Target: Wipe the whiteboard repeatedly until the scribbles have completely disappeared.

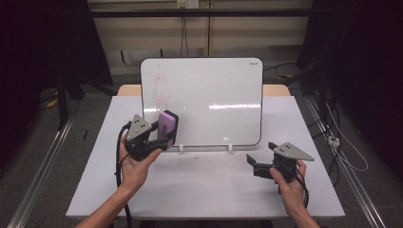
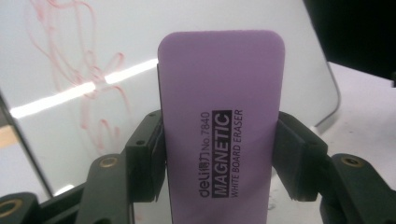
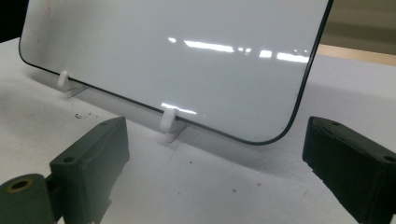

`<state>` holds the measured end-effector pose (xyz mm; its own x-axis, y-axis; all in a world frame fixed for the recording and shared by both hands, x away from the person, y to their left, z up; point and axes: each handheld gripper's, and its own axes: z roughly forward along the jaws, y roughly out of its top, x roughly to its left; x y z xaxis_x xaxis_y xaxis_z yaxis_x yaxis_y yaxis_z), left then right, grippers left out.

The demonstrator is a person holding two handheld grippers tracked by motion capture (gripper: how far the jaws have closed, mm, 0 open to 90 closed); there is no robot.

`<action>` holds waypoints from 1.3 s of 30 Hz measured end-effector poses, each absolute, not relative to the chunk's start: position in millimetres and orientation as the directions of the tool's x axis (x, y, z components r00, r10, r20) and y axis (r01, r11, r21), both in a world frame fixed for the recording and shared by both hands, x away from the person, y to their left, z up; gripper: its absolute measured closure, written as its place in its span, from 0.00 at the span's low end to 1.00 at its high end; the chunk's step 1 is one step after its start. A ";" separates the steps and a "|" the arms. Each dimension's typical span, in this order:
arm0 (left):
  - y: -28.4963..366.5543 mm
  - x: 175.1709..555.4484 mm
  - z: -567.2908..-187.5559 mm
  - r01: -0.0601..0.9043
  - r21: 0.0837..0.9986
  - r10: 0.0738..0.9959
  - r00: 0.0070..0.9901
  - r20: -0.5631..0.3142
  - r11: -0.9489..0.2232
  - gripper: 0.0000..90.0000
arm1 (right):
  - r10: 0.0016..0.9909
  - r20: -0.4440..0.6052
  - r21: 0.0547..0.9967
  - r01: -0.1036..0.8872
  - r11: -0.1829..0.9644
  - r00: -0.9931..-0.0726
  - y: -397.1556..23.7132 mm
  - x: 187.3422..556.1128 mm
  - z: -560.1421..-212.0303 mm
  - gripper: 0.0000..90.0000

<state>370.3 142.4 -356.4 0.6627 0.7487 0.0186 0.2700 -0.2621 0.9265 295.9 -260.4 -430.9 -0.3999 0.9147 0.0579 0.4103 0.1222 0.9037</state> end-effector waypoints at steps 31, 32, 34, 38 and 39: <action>163.3 417.0 -332.9 0.227 0.877 0.848 0.441 0.295 -0.423 0.46 | 0.917 0.033 0.917 0.378 0.131 -0.398 -271.1 287.7 -433.2 0.07; 162.8 418.8 -332.6 0.226 0.875 0.846 0.440 0.301 -0.429 0.46 | 0.917 0.037 0.917 0.378 0.127 -0.398 -271.3 287.9 -433.3 0.07; 161.8 422.7 -331.4 0.227 0.877 0.846 0.445 0.292 -0.423 0.46 | 0.917 0.036 0.918 0.376 0.127 -0.398 -272.1 288.6 -433.5 0.07; 160.4 433.0 -325.3 0.231 0.885 0.854 0.443 0.274 -0.404 0.46 | 0.917 0.044 0.917 0.380 0.120 -0.395 -273.3 289.6 -434.1 0.07; 160.0 435.8 -322.8 0.231 0.887 0.854 0.445 0.269 -0.399 0.46 | 0.917 0.046 0.917 0.380 0.118 -0.396 -273.4 289.8 -434.3 0.07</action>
<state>435.8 160.0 -322.8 0.4452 0.8542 0.2686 0.2312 -0.3994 0.8871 289.8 -273.4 -434.3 -0.3956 0.9173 0.0460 0.3804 0.1181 0.9173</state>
